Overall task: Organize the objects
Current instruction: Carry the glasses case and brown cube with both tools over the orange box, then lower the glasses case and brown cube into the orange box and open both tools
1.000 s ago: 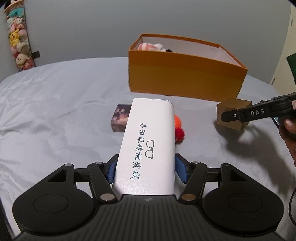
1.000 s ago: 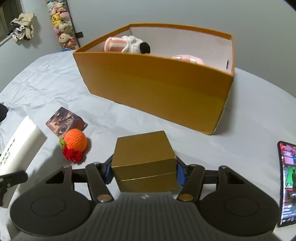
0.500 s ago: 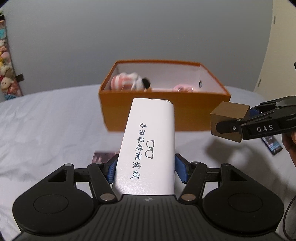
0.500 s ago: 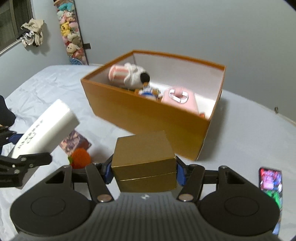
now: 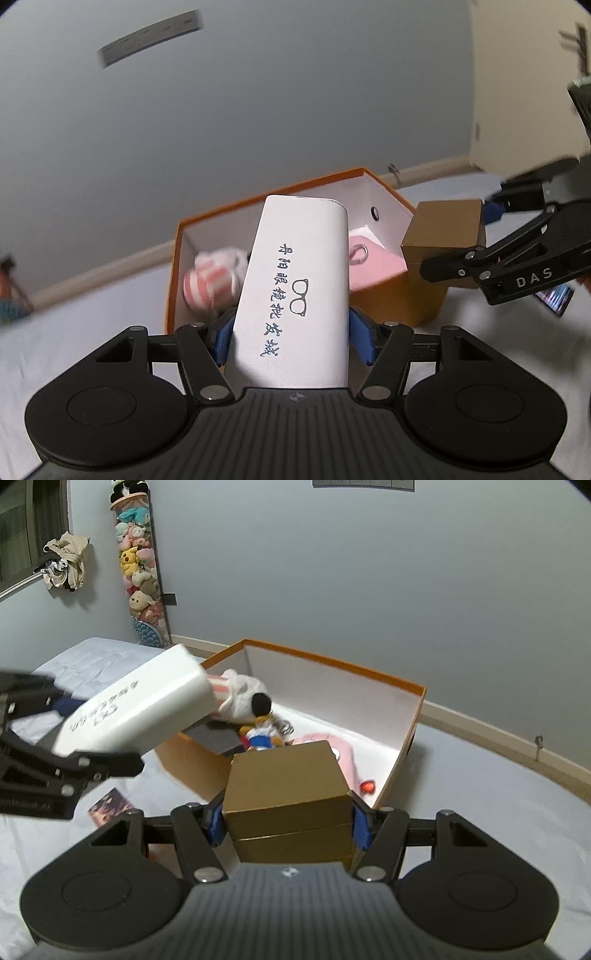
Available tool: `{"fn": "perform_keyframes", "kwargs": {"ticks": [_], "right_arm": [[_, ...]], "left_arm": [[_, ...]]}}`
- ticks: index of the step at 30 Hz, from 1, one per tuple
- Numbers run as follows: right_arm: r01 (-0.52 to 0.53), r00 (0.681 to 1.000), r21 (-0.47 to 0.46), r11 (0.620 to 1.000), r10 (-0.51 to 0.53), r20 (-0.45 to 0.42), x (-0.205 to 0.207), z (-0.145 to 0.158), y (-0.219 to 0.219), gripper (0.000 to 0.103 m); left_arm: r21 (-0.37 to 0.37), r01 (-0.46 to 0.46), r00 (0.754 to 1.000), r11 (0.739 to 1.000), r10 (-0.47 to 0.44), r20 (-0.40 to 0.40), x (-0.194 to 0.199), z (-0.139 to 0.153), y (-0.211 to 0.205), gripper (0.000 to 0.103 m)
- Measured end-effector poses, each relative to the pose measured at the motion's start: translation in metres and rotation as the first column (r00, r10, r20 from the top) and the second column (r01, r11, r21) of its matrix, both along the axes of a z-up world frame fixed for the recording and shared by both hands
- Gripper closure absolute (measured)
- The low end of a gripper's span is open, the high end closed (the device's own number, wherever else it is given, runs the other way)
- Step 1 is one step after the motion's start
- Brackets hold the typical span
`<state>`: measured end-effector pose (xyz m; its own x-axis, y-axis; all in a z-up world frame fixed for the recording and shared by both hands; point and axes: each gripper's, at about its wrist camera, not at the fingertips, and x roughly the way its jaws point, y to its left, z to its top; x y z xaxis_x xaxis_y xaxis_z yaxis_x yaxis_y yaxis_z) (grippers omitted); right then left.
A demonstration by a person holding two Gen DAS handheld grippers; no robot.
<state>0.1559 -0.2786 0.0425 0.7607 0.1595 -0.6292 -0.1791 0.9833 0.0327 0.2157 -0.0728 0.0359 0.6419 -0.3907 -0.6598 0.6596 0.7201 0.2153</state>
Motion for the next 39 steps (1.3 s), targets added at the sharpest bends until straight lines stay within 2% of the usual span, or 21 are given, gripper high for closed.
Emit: {"fn": "perform_keyframes", "kwargs": {"ticks": [4, 14, 18, 30, 34, 39], "right_arm": [[0.008, 1.0, 0.006, 1.0, -0.008, -0.005, 0.016, 0.0, -0.006, 0.039], [0.028, 0.999, 0.004, 1.0, -0.028, -0.026, 0.055, -0.011, -0.011, 0.039], [0.041, 0.999, 0.007, 0.999, -0.041, -0.029, 0.068, -0.016, -0.012, 0.039], [0.085, 0.995, 0.007, 0.996, -0.085, -0.057, 0.106, -0.03, -0.018, 0.039], [0.089, 0.994, -0.011, 0.996, -0.089, -0.063, 0.112, -0.033, -0.014, 0.039], [0.093, 0.993, -0.051, 0.994, -0.097, -0.07, 0.127, -0.032, -0.013, 0.039]], "left_arm": [[0.045, 0.072, 0.997, 0.996, -0.072, -0.014, 0.028, 0.001, -0.013, 0.031], [0.102, 0.132, 0.991, 0.986, -0.128, -0.05, 0.079, -0.018, -0.052, 0.031], [0.106, 0.122, 0.99, 0.987, -0.114, -0.082, 0.1, -0.028, -0.062, 0.031], [0.138, 0.104, 0.987, 0.985, -0.084, -0.138, 0.124, -0.057, -0.084, 0.031], [0.141, 0.064, 0.988, 0.988, -0.042, -0.151, 0.13, -0.064, -0.088, 0.031], [0.108, -0.001, 0.982, 0.994, 0.021, -0.187, 0.137, -0.071, -0.09, 0.031]]}}
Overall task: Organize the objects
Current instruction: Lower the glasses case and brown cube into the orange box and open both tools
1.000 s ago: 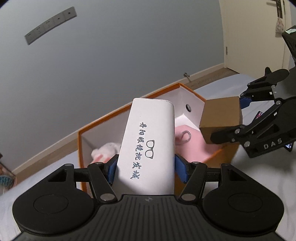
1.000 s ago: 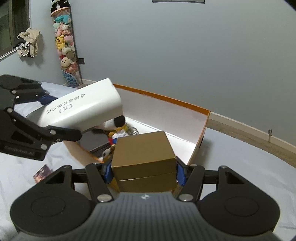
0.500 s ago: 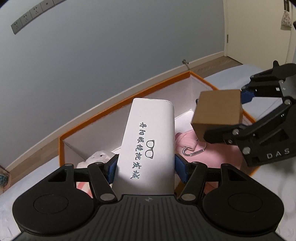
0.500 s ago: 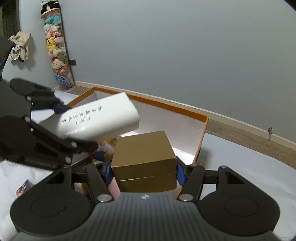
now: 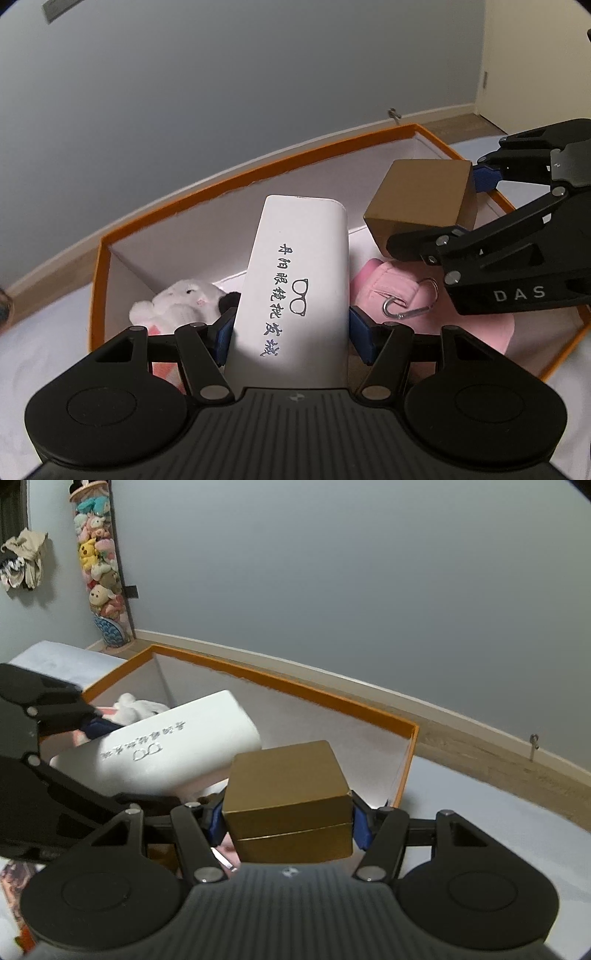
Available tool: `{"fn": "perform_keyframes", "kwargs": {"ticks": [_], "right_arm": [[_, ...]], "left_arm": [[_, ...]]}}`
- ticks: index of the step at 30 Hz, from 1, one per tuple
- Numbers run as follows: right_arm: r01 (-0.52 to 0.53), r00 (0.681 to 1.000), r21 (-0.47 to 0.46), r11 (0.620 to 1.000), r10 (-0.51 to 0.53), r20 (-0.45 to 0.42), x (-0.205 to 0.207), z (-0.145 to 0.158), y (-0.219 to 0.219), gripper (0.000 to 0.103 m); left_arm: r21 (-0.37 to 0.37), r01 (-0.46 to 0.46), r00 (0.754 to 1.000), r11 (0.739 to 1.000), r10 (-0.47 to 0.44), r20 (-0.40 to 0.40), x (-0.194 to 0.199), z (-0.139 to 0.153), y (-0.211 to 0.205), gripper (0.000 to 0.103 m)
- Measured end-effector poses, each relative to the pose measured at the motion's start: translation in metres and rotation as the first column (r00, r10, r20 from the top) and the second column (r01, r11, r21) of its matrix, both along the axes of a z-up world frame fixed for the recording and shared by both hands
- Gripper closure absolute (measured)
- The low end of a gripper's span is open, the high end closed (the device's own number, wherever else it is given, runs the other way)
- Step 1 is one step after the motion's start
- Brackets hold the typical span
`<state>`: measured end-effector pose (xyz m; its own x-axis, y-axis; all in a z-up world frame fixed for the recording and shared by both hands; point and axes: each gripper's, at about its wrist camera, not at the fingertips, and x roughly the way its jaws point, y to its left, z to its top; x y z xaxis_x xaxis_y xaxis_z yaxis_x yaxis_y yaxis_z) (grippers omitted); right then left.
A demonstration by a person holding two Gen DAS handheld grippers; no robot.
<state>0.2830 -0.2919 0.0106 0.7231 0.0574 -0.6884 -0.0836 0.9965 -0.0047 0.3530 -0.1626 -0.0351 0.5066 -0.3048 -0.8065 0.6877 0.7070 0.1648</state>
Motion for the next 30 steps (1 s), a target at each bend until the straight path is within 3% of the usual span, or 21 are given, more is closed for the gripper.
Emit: {"fn": "perform_keyframes", "kwargs": {"ticks": [13, 24, 30], "right_arm": [[-0.087, 0.991, -0.104, 0.991, 0.075, -0.115, 0.04, -0.006, 0.017, 0.039], [-0.123, 0.983, -0.17, 0.978, 0.097, -0.155, 0.06, -0.016, 0.024, 0.038], [-0.107, 0.987, -0.159, 0.981, 0.085, -0.137, 0.058, -0.013, 0.021, 0.03]], "left_arm": [[-0.008, -0.097, 0.994, 0.995, 0.097, -0.059, 0.011, -0.016, -0.013, 0.031], [0.011, -0.129, 0.989, 0.992, 0.13, -0.07, 0.013, -0.019, -0.021, 0.029], [-0.009, -0.152, 0.985, 0.988, 0.151, -0.08, 0.012, -0.019, -0.019, 0.028]]}}
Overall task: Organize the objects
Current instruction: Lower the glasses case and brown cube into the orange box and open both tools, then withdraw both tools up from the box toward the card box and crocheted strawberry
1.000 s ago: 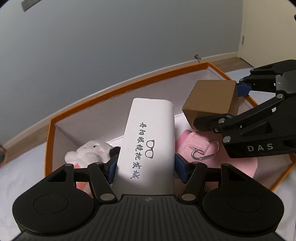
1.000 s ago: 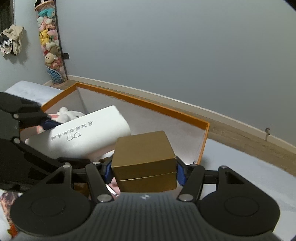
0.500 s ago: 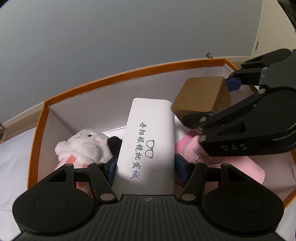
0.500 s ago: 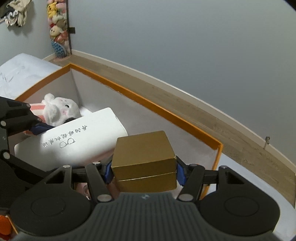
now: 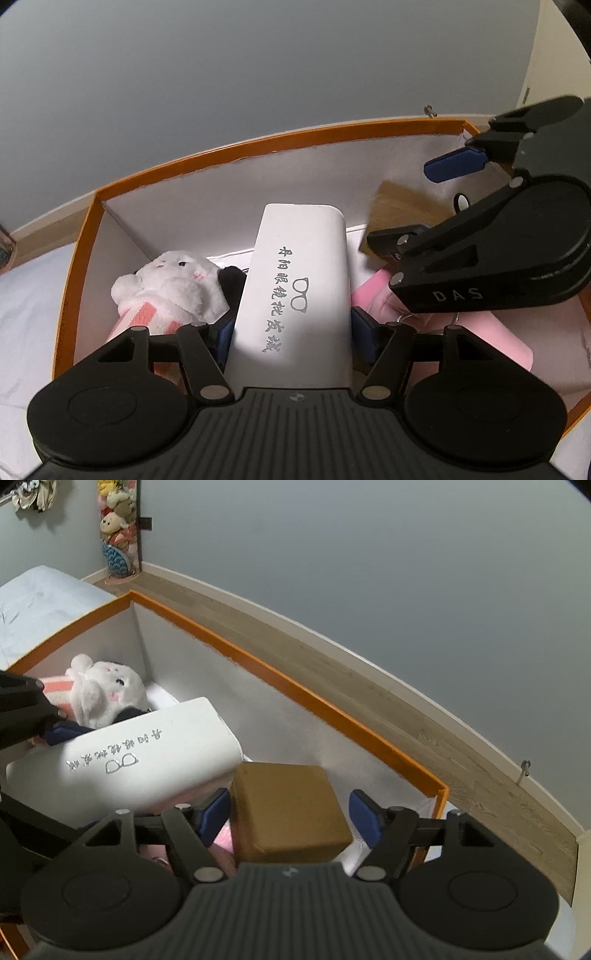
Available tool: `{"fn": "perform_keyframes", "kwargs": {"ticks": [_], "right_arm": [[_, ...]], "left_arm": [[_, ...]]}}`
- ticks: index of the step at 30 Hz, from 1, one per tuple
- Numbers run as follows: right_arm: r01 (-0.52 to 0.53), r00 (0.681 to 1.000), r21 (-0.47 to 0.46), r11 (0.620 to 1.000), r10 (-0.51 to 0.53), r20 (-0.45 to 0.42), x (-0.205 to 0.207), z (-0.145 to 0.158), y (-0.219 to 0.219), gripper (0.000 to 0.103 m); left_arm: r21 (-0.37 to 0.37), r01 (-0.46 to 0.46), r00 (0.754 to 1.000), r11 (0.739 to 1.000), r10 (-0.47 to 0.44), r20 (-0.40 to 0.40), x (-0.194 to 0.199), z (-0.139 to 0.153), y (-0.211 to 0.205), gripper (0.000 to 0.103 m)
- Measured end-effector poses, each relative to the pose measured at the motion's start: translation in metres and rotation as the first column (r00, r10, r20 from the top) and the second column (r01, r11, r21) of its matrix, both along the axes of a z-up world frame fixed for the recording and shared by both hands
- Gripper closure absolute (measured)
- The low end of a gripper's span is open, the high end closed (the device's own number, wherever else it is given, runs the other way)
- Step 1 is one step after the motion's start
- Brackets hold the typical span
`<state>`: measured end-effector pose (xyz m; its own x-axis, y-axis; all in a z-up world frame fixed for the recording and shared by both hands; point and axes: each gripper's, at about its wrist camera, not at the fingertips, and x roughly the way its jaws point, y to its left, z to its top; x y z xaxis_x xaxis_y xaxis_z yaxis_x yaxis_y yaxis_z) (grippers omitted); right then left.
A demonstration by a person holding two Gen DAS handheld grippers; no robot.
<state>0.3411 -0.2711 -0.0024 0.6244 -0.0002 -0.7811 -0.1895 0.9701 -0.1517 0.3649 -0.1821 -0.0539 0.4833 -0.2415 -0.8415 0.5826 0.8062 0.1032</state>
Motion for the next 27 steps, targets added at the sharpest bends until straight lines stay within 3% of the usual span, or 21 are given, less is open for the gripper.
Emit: {"fn": "perform_keyframes", "kwargs": {"ticks": [6, 13, 15, 20, 27], "right_arm": [[0.014, 1.0, 0.026, 1.0, -0.014, 0.014, -0.001, 0.003, -0.004, 0.028], [0.025, 0.999, 0.05, 0.998, -0.026, 0.02, -0.003, 0.009, -0.006, 0.028], [0.028, 0.999, 0.063, 0.998, -0.03, 0.019, -0.007, 0.012, -0.01, 0.028], [0.04, 0.999, 0.092, 0.995, -0.042, 0.027, -0.008, 0.022, -0.01, 0.028], [0.031, 0.998, 0.087, 0.996, -0.035, 0.05, -0.024, 0.041, -0.006, 0.028]], "left_arm": [[-0.075, -0.022, 1.0, 0.997, 0.022, 0.006, -0.002, 0.006, 0.006, 0.022], [-0.051, -0.005, 0.999, 0.999, 0.008, 0.052, 0.01, 0.01, 0.023, 0.02], [-0.049, -0.002, 0.998, 0.999, 0.005, 0.066, -0.006, 0.021, 0.031, 0.02], [-0.054, 0.006, 0.997, 0.998, -0.001, 0.08, 0.0, 0.009, 0.015, 0.02], [-0.051, 0.013, 0.995, 0.999, -0.008, 0.101, -0.017, 0.039, 0.027, 0.02]]}}
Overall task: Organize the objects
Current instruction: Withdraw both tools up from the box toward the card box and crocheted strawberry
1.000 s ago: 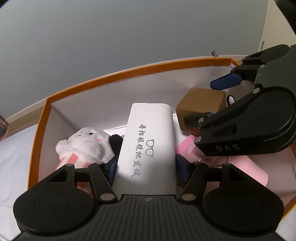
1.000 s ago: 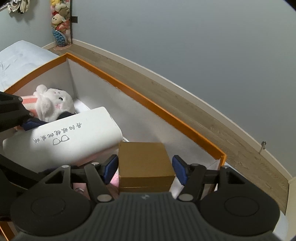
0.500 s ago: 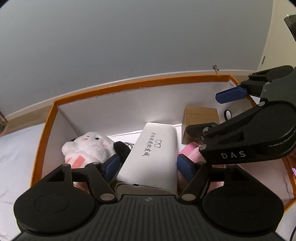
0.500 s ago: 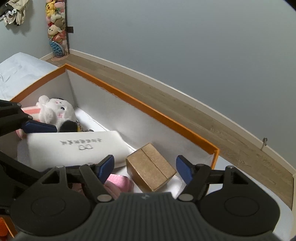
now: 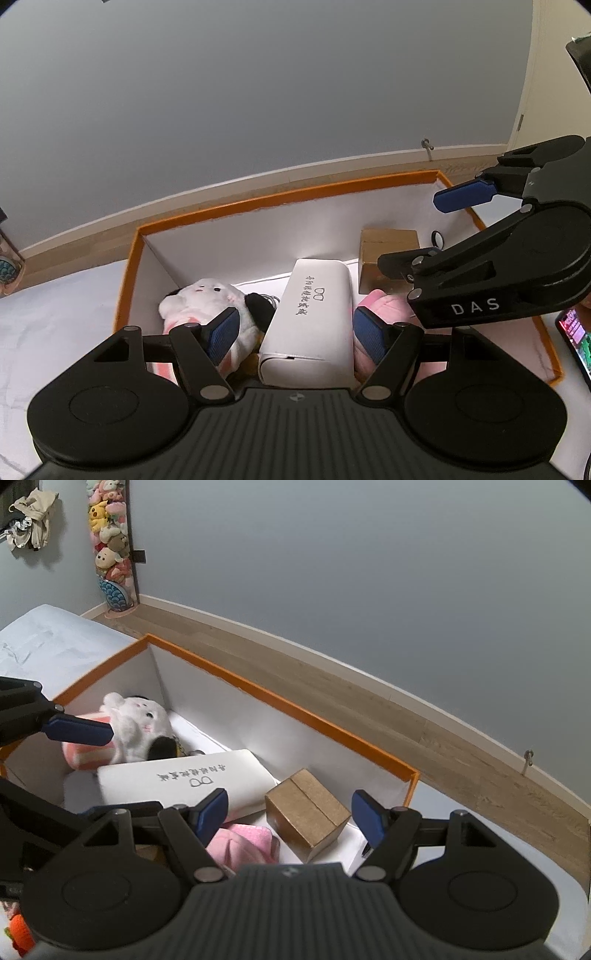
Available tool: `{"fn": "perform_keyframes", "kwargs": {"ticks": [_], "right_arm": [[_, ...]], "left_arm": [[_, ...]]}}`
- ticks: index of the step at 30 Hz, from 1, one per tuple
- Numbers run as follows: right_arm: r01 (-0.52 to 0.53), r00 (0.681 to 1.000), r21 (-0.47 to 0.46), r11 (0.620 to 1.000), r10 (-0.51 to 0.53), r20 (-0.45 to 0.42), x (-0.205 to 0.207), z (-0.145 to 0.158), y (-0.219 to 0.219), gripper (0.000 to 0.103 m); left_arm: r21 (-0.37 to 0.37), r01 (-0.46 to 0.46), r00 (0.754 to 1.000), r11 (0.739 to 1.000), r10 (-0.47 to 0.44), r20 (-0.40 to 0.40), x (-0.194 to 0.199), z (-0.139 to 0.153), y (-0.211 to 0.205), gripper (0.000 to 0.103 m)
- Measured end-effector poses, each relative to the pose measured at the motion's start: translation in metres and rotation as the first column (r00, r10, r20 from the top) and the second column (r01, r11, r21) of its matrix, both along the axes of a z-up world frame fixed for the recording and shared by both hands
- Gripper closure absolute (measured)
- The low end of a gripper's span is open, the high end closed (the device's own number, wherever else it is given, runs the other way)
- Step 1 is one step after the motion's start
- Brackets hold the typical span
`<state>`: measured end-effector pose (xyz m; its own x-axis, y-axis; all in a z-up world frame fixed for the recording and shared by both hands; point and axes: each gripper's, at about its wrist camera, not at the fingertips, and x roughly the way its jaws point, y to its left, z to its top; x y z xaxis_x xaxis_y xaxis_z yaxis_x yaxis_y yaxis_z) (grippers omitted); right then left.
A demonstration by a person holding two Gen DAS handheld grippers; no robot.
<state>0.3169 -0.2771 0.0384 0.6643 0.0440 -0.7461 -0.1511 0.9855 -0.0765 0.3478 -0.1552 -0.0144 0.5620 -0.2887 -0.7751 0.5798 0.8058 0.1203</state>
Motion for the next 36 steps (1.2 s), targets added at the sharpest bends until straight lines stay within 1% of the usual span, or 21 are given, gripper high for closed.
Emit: {"fn": "perform_keyframes", "kwargs": {"ticks": [10, 16, 24, 29, 34, 36], "right_arm": [[-0.021, 0.999, -0.011, 1.0, 0.022, 0.049, -0.023, 0.04, 0.015, 0.027], [-0.035, 0.997, -0.006, 0.999, 0.035, 0.07, -0.039, 0.056, 0.023, 0.026], [-0.072, 0.994, -0.002, 0.997, 0.072, 0.081, -0.065, 0.064, 0.041, 0.025], [-0.099, 0.992, 0.01, 0.995, 0.097, 0.086, -0.078, 0.064, 0.052, 0.025], [-0.131, 0.988, 0.024, 0.991, 0.129, 0.086, -0.092, 0.06, 0.061, 0.024], [-0.138, 0.987, 0.035, 0.99, 0.135, 0.083, -0.096, 0.056, 0.063, 0.024]], "left_arm": [[-0.01, 0.004, 0.999, 1.0, -0.004, 0.045, -0.022, 0.035, 0.015, 0.02], [-0.03, -0.005, 0.998, 1.0, 0.007, 0.057, -0.038, 0.048, 0.032, 0.02], [-0.064, -0.017, 0.998, 0.998, 0.021, 0.063, -0.064, 0.059, 0.066, 0.02], [-0.079, -0.035, 0.997, 0.996, 0.041, 0.068, -0.075, 0.06, 0.088, 0.02], [-0.092, -0.052, 0.996, 0.994, 0.058, 0.066, -0.085, 0.054, 0.112, 0.02], [-0.096, -0.063, 0.996, 0.993, 0.069, 0.058, -0.089, 0.047, 0.12, 0.02]]}}
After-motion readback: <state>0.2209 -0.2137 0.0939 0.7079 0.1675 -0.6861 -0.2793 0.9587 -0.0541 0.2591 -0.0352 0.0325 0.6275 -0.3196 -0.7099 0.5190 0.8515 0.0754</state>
